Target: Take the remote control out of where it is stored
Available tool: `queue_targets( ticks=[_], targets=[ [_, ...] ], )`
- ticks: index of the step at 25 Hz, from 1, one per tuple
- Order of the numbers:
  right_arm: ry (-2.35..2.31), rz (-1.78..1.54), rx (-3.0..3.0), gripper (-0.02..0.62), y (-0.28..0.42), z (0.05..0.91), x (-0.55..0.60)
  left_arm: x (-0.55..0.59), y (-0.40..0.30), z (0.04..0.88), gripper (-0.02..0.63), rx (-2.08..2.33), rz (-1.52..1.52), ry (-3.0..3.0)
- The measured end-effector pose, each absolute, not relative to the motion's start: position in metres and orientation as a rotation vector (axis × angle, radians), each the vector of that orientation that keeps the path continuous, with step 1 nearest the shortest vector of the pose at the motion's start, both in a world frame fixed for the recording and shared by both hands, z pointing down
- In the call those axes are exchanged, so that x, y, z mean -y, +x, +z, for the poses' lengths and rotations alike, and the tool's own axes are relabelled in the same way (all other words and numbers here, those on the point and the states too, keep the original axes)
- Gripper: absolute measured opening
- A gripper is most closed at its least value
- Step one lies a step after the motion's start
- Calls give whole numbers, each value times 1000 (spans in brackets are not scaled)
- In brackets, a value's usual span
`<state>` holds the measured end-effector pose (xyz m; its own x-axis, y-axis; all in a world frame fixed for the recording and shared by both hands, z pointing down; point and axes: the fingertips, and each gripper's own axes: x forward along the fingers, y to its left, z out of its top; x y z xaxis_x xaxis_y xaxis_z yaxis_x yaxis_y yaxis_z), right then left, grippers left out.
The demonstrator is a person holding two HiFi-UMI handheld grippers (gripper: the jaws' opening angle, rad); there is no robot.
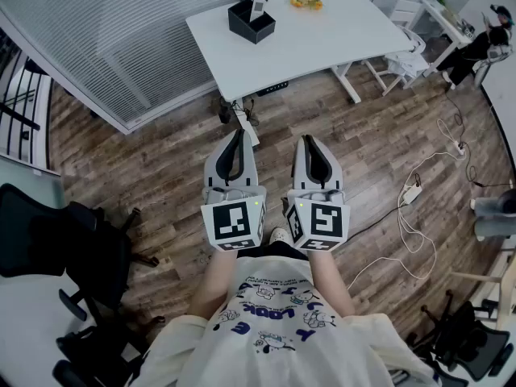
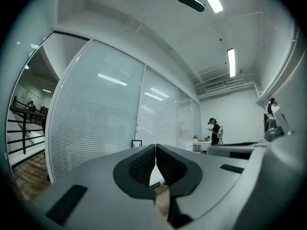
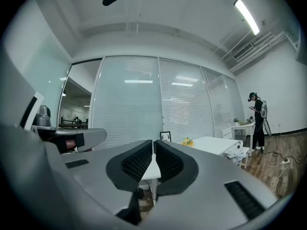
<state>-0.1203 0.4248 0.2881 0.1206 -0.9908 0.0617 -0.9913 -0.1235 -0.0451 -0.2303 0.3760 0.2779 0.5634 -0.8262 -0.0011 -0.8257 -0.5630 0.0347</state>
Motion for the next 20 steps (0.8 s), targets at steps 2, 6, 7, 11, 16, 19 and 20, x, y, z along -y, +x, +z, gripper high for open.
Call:
queue_targets(
  ticks=[2, 6, 7, 11, 16, 19, 20],
  targets=[
    [2343, 123, 2079, 46, -121, 288, -424, -375, -231, 277, 15, 1454, -31, 2750],
    [2339, 127, 2080, 46, -123, 289, -418, -370, -231, 277, 15, 1451, -37, 2749],
    [2339, 128, 2080, 46, -122, 290, -416, -367, -231, 277, 15, 1450, -35, 2749],
    [2342, 132, 2078, 46, -123, 292, -409, -359, -232, 279, 15, 1445, -31, 2751],
    [2362, 149, 2061, 46, -123, 298, -398, -348, -232, 285, 15, 1422, -29, 2760],
    [2360, 152, 2055, 46, -125, 302, -392, -341, -233, 289, 15, 1411, -27, 2762],
    [2358, 152, 2053, 46, -126, 302, -390, -338, -233, 291, 15, 1407, -23, 2759]
  ],
)
